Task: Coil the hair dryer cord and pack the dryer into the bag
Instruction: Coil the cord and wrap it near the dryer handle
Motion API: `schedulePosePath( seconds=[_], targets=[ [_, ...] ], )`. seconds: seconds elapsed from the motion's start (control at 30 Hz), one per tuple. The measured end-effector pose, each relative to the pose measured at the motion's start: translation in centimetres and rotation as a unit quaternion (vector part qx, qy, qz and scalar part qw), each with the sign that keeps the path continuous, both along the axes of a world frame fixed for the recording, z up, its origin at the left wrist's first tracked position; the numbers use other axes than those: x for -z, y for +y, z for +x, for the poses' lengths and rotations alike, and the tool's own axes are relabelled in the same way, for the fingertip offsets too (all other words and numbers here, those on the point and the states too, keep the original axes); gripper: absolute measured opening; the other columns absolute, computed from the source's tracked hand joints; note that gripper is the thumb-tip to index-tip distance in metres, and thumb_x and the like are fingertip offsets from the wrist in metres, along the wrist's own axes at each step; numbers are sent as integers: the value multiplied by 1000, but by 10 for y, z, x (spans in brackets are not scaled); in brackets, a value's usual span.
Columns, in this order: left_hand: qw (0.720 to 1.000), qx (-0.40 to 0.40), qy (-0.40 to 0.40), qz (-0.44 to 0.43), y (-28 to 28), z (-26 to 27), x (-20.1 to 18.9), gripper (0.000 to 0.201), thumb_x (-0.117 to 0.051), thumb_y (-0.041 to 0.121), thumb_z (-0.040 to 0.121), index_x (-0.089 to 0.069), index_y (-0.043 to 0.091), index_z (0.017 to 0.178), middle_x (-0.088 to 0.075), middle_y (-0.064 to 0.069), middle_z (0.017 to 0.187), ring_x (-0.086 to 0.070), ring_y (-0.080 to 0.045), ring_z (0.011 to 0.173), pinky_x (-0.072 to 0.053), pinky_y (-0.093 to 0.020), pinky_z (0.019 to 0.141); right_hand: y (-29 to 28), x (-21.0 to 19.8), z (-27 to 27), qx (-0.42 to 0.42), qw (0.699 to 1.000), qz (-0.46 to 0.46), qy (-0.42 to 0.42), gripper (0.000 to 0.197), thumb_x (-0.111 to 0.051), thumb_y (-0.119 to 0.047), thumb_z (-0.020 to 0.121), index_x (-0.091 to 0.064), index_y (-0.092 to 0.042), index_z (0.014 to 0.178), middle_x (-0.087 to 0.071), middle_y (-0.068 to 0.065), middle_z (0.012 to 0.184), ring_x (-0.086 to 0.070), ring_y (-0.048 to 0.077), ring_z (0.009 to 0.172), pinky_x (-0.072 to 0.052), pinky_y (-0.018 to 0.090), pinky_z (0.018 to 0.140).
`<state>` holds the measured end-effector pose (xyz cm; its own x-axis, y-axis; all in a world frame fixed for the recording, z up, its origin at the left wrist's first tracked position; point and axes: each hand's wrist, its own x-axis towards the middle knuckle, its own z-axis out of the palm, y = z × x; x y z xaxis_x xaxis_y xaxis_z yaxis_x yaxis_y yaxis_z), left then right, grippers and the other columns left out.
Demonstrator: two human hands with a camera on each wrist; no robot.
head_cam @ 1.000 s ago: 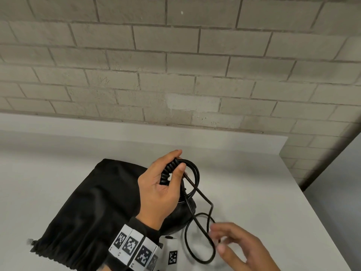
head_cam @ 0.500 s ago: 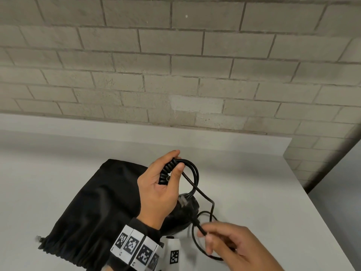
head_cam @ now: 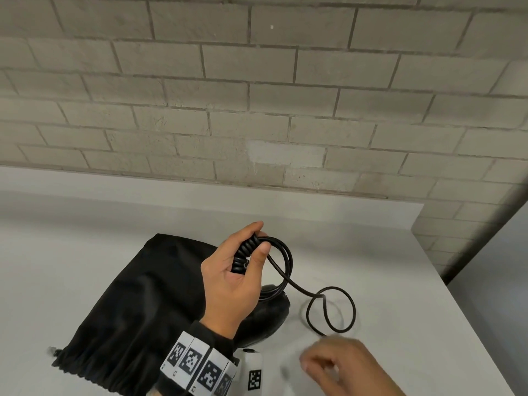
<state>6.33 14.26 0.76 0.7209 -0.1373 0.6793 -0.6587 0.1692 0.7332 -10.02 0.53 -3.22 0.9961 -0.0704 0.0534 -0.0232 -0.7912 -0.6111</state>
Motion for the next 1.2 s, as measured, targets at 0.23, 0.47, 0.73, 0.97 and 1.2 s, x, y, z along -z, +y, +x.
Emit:
schedulePosePath(
  seconds=[0.23,0.47,0.73,0.97,1.2],
  targets=[
    [1000,7,-3,-13,1,0,0,28,-67,24,87,-67,17,114,-74,6,100,-71,-13,95,-52,-17,83,18,-27,27,117,975,34,-184,39,-55,-46,92,-34,-52,124,-47,-30,119,-42,-9,119,-29,2,94],
    [1000,7,4,4,2,2,-3,29,-67,28,87,-66,21,115,-73,9,103,-71,-10,96,-52,-16,84,6,-60,30,80,953,12,-291,15,-51,-21,95,-61,-27,105,-57,-20,93,-58,4,87,-41,9,72],
    [997,46,19,58,5,-2,-7,52,-91,30,65,-71,18,111,-75,10,96,-73,-12,90,-56,-23,81,-7,-109,58,55,933,10,-356,14,-60,-8,93,-68,-14,103,-65,-11,90,-56,-4,79,-38,3,70],
    [997,28,9,75,6,-5,-9,43,-83,39,72,-71,18,107,-75,8,91,-72,-5,87,-53,-15,81,-4,-125,82,37,939,113,-323,11,-60,-8,93,-65,-16,99,-65,-14,84,-62,6,76,-46,13,67],
    [994,9,-30,103,5,-5,-5,34,-71,46,82,-72,18,103,-73,8,87,-71,-5,78,-55,-17,71,-3,-111,100,79,943,143,-289,5,-64,-16,91,-67,-20,91,-66,-11,85,-60,6,70,-48,19,64]
  ],
)
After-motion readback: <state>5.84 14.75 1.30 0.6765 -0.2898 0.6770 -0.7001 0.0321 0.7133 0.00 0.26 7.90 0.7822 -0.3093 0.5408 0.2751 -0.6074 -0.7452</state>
